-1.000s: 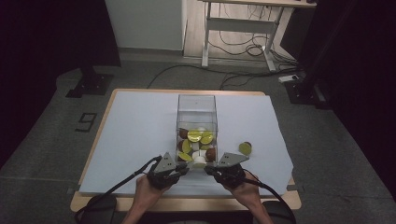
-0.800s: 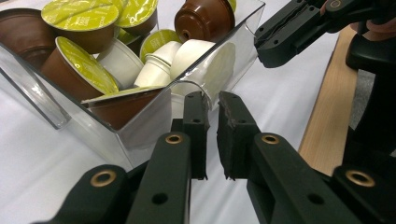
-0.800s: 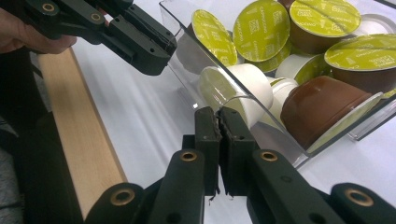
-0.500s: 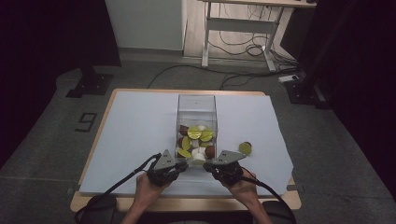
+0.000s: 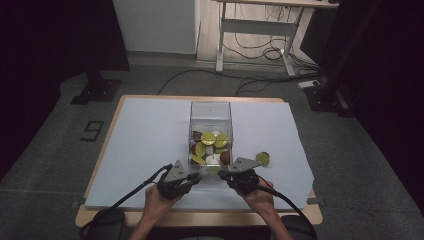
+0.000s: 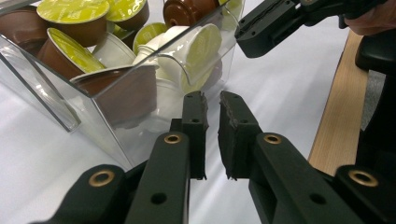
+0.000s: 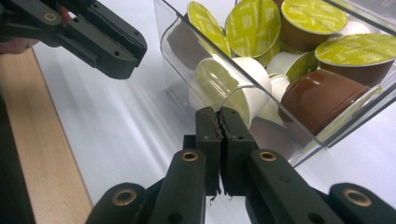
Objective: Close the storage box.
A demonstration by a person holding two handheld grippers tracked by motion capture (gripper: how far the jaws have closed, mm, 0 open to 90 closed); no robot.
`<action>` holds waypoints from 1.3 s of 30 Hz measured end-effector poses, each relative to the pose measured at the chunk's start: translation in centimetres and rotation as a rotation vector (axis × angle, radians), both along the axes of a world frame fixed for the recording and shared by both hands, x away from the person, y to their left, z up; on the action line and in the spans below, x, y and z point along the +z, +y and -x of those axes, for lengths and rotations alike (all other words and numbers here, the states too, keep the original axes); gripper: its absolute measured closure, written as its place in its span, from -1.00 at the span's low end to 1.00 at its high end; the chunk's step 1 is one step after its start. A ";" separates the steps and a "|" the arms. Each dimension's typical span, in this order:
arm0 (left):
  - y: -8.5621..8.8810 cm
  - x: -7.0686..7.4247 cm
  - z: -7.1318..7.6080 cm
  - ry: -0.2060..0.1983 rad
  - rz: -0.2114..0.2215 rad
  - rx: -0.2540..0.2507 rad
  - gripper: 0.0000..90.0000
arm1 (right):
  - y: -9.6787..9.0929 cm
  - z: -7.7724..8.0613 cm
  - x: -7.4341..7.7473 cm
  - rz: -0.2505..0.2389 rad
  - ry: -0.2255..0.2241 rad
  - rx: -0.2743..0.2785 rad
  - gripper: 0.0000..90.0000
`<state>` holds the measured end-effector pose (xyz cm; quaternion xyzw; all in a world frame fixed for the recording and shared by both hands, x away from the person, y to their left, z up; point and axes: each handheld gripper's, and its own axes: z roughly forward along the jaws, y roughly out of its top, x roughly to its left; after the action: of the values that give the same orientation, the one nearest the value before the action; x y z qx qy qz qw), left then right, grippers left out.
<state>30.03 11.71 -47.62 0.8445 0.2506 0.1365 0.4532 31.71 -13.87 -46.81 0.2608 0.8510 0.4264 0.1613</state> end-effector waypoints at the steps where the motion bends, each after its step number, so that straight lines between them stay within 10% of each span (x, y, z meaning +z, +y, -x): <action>1: 0.0 0.0 0.0 0.000 -0.002 0.000 0.75 | 0.0 -0.1 0.0 -0.001 0.002 -0.001 0.92; 20: 1.6 -1.1 -0.8 0.026 -0.004 0.052 0.43 | 0.0 -1.8 0.0 0.004 -0.004 -0.054 0.92; 39: 3.5 -3.2 -2.0 0.092 -0.078 0.084 -0.33 | 0.2 -3.6 0.1 0.027 -0.005 -0.072 0.92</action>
<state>32.05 15.19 -50.86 0.8557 0.3009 0.1263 0.4017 35.29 -13.63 -46.68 0.2880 0.8464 0.4093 0.1822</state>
